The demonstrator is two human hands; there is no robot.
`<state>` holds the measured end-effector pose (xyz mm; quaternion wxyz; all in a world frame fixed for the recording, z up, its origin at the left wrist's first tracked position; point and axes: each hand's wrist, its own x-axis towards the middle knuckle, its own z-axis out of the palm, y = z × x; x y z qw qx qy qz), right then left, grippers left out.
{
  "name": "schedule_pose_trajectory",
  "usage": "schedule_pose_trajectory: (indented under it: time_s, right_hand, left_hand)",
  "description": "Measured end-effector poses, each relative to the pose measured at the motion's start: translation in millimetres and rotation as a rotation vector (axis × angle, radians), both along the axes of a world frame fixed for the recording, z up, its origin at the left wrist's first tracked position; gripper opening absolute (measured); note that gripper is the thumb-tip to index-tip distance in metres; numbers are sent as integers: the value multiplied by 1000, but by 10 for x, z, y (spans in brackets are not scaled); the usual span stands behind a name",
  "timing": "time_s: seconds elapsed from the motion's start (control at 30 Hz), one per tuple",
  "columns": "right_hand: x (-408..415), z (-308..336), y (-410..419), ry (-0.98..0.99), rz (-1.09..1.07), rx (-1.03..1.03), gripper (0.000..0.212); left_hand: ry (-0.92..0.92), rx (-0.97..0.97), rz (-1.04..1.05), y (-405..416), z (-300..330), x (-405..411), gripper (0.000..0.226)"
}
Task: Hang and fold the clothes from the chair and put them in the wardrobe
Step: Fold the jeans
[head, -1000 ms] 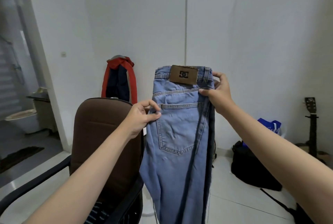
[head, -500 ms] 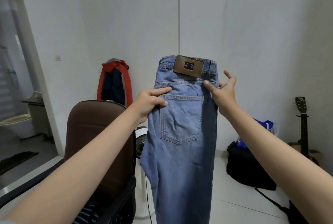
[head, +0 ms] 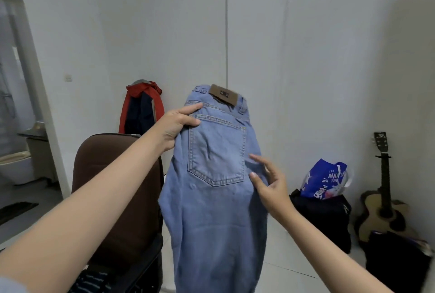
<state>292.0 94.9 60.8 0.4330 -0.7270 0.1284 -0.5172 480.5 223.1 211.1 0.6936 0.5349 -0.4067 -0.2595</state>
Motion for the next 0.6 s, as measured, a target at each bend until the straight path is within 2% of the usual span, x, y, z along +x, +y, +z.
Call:
schedule_pose_trajectory:
  time_s: [0.1, 0.23, 0.3, 0.37, 0.43, 0.53, 0.6]
  right_hand:
    - [-23, 188, -17, -60, 137, 99, 47]
    - [-7, 420, 20, -201, 217, 320, 26]
    - [32, 531, 8, -241, 226, 428, 25]
    - [78, 628, -4, -280, 231, 509, 25]
    - [125, 689, -38, -313, 201, 564, 24]
    - [154, 706, -109, -341, 155, 593, 26]
    - [128, 716, -140, -354, 138, 596, 28]
  left_hand:
    - [42, -10, -4, 28, 20, 117, 56]
    - [162, 4, -66, 99, -100, 186, 56]
    - [220, 124, -113, 143, -237, 241, 55]
    - [234, 312, -277, 205, -393, 230, 55]
    - [210, 392, -411, 252, -542, 184, 69]
    - [254, 289, -492, 232, -750, 124, 98]
    - [313, 165, -473, 190, -870, 42, 101]
